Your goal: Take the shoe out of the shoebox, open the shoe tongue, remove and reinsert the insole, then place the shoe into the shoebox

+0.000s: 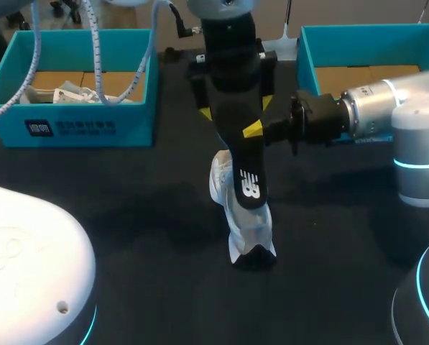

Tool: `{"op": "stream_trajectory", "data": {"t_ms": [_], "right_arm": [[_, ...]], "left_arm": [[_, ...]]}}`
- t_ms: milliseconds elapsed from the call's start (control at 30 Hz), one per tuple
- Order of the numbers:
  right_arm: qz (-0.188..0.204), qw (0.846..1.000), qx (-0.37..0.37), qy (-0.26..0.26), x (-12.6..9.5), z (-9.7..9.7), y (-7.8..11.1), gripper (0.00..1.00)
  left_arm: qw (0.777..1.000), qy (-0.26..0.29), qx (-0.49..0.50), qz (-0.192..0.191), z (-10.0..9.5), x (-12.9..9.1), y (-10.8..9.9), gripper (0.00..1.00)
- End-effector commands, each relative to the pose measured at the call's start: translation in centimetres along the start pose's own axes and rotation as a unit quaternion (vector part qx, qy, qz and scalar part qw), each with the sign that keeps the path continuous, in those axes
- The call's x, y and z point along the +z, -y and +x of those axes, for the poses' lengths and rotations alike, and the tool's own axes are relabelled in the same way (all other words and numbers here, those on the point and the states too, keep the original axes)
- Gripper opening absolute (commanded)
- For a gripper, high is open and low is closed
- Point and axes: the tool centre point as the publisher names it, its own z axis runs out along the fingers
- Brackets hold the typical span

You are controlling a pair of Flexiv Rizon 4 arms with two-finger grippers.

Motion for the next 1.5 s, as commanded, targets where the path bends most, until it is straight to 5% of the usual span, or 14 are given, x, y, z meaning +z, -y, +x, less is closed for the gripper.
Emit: {"op": "stream_trajectory", "data": {"t_ms": [33, 800, 1200, 1433, 1500], "right_arm": [[-0.003, 1.000, 0.000, 0.004, -0.3, 0.2, 0.3, 0.00], [-0.008, 1.000, 0.001, 0.001, -1.1, 0.2, 0.2, 0.00], [-0.014, 1.000, 0.003, 0.003, -1.4, 0.4, 0.4, 0.00], [-0.017, 1.000, 0.003, 0.006, -1.7, 0.5, 0.4, 0.00], [-0.017, 1.000, 0.005, 0.009, -1.8, 0.6, 0.4, 0.00]], "left_arm": [[1.000, 0.001, 0.000, -0.001, 0.1, 0.0, 0.0, 1.00], [1.000, 0.001, 0.000, -0.001, 0.1, 0.0, 0.0, 1.00], [0.984, 0.175, 0.032, 0.025, 1.6, -0.1, -0.1, 1.00], [0.973, 0.226, 0.035, 0.034, 2.7, -0.8, 0.1, 1.00], [0.957, 0.283, 0.000, 0.055, 4.0, -1.4, -0.3, 1.00]]}}
